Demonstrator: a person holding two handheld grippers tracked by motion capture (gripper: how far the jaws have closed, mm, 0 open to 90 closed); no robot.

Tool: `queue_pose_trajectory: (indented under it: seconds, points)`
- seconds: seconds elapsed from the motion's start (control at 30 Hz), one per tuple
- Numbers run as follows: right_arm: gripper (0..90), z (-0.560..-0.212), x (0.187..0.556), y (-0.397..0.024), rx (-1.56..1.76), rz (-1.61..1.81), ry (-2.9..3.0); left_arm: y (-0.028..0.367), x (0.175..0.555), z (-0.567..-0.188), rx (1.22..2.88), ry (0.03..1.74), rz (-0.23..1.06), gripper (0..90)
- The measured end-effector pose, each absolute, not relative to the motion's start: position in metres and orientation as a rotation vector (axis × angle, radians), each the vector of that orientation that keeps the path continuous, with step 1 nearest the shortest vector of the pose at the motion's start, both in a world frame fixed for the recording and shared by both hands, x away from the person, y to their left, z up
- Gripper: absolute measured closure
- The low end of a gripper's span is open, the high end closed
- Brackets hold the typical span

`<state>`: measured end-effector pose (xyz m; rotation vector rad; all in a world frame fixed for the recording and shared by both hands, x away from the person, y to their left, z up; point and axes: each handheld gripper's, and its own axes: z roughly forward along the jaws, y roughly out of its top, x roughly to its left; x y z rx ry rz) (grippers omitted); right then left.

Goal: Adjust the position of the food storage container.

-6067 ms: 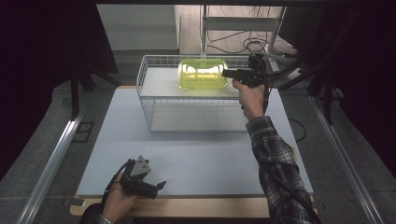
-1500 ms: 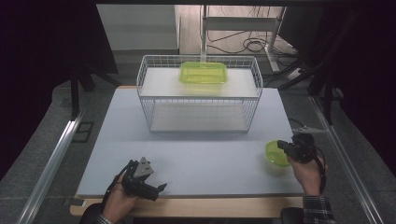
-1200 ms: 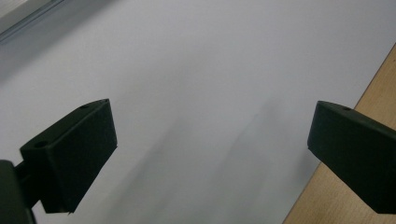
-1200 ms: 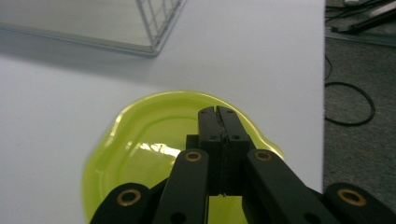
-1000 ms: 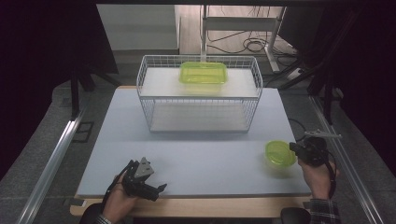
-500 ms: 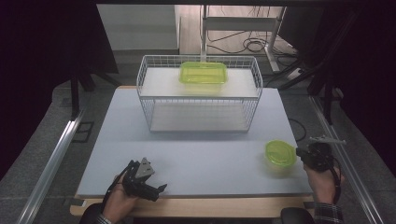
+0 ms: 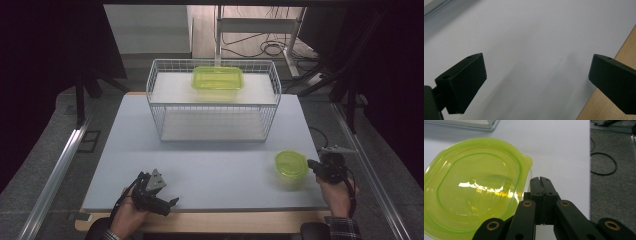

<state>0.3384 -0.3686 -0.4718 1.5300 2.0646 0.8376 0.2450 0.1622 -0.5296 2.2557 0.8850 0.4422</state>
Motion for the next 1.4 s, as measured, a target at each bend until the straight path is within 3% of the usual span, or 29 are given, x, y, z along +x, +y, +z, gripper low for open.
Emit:
queue_pose_trajectory:
  seconds: [0.8, 1.4]
  points:
    - [89.1, -0.475, 0.339, -0.326, 1.507, 0.931, 2.173, 0.161, 0.245, -0.530, 2.267, 0.880, 0.445, 1.5]
    - [89.0, -0.481, 0.320, -0.321, 1.531, 0.985, 2.253, 0.160, 0.245, -0.530, 2.271, 0.878, 0.448, 1.6]
